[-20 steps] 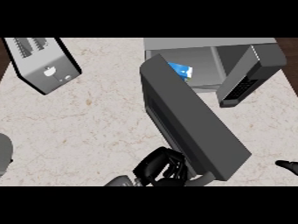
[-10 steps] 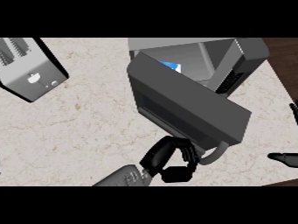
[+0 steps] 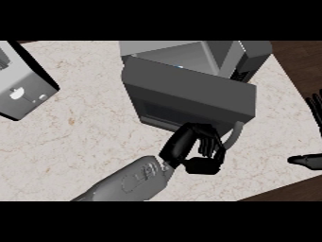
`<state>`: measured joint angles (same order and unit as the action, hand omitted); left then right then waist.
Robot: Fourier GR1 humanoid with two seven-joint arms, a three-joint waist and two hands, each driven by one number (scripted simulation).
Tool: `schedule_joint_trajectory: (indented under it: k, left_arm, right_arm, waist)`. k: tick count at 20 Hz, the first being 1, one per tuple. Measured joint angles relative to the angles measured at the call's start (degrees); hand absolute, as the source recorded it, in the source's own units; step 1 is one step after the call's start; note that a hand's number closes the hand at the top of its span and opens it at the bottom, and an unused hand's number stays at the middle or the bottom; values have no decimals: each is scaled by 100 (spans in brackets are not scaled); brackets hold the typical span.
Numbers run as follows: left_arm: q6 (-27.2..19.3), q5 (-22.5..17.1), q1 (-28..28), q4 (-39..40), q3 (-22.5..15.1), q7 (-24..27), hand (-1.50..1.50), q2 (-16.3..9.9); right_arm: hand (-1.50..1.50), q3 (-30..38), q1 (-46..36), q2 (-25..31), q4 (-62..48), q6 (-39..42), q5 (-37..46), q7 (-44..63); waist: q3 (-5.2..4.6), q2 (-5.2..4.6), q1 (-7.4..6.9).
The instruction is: Pick up the milk, place it into the microwave and close the microwave
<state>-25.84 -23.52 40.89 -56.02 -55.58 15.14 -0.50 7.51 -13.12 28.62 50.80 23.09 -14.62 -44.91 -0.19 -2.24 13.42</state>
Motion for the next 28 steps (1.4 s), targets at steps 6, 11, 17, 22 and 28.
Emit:
schedule_joint_trajectory:
  k: [6,11,17,22,28]
  left_arm:
    - [-246,-307,648,279,179,28,150,34]
    - [-378,-542,1106,568,325,9,150,14]
    - [-498,-791,1532,929,482,10,150,-26]
    - [-589,-983,1936,1094,667,40,150,-77]
    - [-699,-1222,2154,1174,803,108,150,-78]
  right_arm:
    - [-150,-81,-210,88,280,72,-154,207]
    - [-150,-135,-399,150,472,179,-307,364]
    - [-150,-220,-610,193,678,354,-519,596]
    - [-150,-288,-773,245,831,499,-680,783]
    - [-150,-450,-960,281,1060,756,-881,1050]
  waist:
    - [14,-82,279]
    - [29,-165,483]
    - [39,-257,669]
    - [47,-298,815]
    - [57,-350,924]
